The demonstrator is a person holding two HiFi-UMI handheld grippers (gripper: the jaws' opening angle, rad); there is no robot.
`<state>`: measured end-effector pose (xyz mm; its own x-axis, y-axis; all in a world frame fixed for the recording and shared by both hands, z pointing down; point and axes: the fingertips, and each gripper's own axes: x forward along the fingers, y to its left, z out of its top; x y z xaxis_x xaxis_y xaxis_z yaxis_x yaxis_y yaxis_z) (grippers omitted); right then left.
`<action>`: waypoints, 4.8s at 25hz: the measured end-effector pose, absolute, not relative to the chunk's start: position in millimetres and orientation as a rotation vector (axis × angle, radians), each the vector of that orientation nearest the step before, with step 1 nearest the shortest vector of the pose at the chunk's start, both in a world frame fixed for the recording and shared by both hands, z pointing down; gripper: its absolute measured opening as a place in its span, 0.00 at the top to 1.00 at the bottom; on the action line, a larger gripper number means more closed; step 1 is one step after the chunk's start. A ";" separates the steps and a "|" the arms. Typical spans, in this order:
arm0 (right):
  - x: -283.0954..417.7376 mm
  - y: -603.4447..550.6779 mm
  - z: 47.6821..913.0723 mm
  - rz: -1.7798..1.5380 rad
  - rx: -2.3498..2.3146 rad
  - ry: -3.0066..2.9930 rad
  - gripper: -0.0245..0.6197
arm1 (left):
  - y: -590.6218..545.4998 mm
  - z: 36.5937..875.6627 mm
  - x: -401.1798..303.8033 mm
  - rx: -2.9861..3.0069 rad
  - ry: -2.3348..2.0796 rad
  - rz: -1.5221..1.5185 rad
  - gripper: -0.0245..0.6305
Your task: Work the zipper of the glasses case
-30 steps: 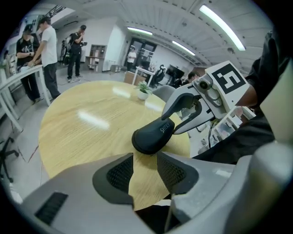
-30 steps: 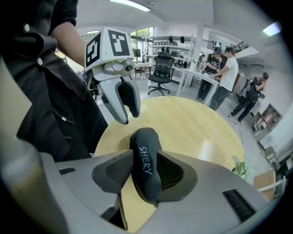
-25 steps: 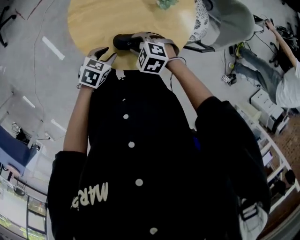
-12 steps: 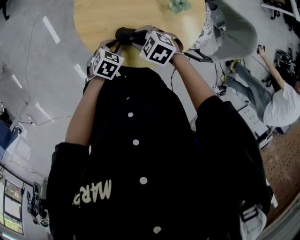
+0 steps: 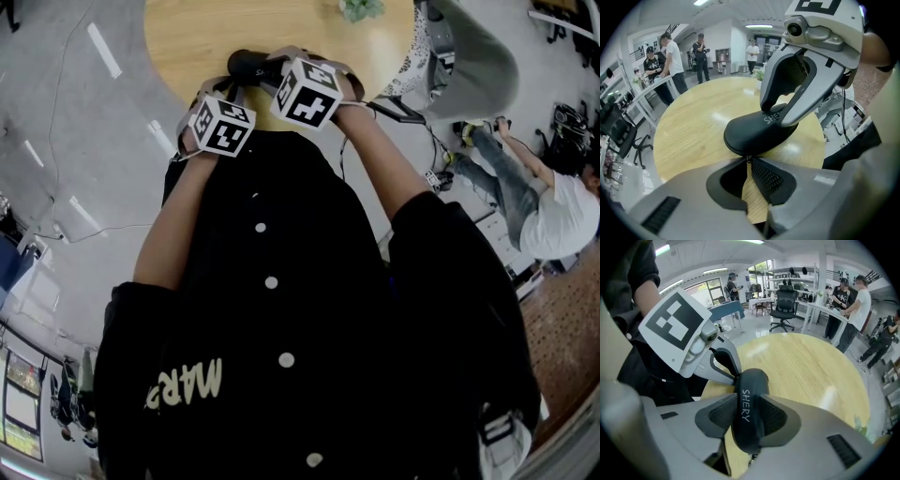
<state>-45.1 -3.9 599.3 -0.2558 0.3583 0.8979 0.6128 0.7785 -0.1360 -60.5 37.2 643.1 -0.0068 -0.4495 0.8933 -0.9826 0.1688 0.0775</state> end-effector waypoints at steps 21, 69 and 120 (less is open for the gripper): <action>-45.0 -0.4 596.7 -0.341 -0.696 -1.893 0.72 | 49.2 638.3 -72.2 1.548 -1.466 1.037 0.95; -35.5 1.7 589.7 -0.364 -0.555 -1.956 0.71 | -18.0 627.5 -92.9 2.394 -0.488 1.958 0.93; 109.9 -156.1 160.2 -0.071 1.200 -2.934 0.96 | 2.5 181.6 -189.9 2.135 -2.259 0.209 0.96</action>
